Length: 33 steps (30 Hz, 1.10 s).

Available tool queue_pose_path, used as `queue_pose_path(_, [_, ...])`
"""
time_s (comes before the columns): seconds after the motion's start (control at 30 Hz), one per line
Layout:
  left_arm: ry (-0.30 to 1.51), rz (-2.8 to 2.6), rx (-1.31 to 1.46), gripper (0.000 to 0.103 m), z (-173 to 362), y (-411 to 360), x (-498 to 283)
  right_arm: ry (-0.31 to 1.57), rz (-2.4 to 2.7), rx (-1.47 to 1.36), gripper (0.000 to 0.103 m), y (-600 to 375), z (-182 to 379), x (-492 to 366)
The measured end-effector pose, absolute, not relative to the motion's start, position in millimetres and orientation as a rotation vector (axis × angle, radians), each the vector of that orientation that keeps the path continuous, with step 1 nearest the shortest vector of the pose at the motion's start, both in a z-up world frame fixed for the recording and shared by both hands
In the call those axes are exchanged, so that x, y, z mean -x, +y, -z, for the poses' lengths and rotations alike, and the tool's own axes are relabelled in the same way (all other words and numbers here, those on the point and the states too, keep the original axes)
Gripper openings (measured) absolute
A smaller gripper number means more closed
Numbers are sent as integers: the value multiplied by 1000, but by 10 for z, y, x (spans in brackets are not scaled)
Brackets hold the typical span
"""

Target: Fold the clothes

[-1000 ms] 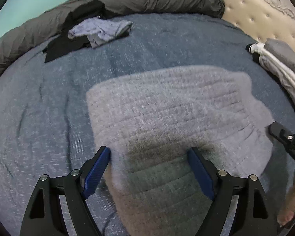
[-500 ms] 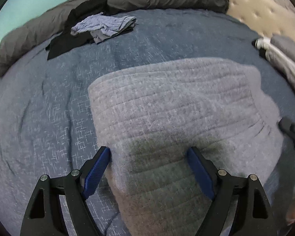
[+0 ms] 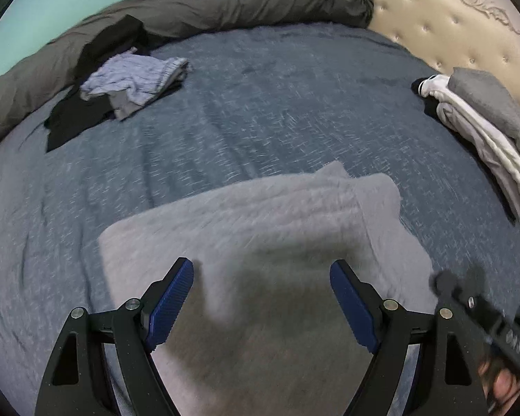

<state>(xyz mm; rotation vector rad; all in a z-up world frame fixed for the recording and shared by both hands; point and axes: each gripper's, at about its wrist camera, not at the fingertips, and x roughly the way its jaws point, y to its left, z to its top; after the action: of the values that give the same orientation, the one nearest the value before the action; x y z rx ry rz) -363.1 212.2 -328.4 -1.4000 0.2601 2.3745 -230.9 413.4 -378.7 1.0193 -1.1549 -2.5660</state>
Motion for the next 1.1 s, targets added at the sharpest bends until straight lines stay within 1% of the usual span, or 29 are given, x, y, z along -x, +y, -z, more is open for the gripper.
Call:
queue_pose_path(0.17, [334,-2330,1481,84,3451,2432,3914,-1176,2564,-1020,8,4189,3807,2290])
queue_pose_path(0.27, [387,-2304,1520,84,3565,2588,4072,-1157,2570,-1024,8,4182,3798,2288])
queue_pose_path(0.3, [418,-2299,1534,84,3607,2628,4097,-1154,2572,-1024,8,4185,3798,2289])
queue_pose_path(0.4, [433,-2290,1561,84,3712,2639,4168,-1151,2574,-1025,8,4201,3810,2298])
queue_pose_path(0.5, [333,-2324,1508,84,3555,2506,4114,-1149,2577,-1030,8,4209,3825,2304])
queue_pose_path(0.6, [166,-2357,1408,84,3254,2210,3959,-1139,2583,-1027,8,4195,3814,2301])
queue_pose_path(0.73, [73,-2398,1330,84,3014,1773,3661,-1126,2597,-983,8,4160,3750,2279])
queue_pose_path(0.8, [71,-2418,1332,84,3039,1561,3513,-1130,2595,-963,8,4134,3735,2263])
queue_pose_path(0.93, [-7,-2424,1358,84,3208,1139,3181,-1109,2601,-926,8,4049,3678,2238])
queue_pose_path(1.1, [45,-2420,1373,84,3409,1060,2894,-1023,2564,-942,8,3863,3631,2276])
